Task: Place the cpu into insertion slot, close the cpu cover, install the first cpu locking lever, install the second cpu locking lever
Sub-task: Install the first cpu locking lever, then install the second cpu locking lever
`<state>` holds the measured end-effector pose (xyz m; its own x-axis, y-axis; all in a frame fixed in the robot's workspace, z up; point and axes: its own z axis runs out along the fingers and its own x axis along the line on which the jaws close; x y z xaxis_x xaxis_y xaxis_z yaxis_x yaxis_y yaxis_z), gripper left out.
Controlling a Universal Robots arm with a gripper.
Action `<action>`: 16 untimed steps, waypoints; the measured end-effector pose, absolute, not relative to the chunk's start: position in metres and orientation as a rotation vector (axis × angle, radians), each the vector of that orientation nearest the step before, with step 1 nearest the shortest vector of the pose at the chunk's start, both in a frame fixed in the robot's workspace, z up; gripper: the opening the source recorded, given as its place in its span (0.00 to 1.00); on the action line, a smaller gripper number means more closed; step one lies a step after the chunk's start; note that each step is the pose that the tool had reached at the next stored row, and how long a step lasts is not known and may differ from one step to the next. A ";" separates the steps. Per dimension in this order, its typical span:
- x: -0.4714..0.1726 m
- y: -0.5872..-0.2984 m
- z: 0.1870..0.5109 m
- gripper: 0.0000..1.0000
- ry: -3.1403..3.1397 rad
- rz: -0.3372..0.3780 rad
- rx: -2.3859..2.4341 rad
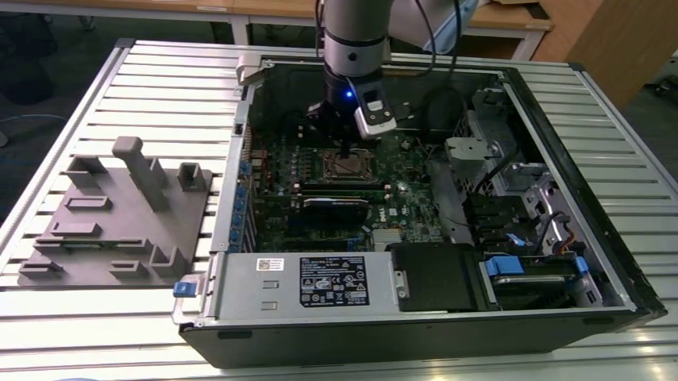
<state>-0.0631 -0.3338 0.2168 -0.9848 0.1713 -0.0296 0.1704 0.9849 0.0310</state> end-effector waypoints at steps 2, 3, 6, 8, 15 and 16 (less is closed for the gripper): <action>-0.061 -0.334 0.217 0.11 3.098 0.044 0.267; -0.059 -0.334 0.217 0.11 3.098 0.044 0.267; -0.058 -0.334 0.217 0.11 3.099 0.044 0.267; -0.058 -0.334 0.219 0.11 3.099 0.044 0.267; -0.058 -0.334 0.222 0.11 3.099 0.049 0.267; -0.058 -0.334 0.222 0.11 3.099 0.049 0.267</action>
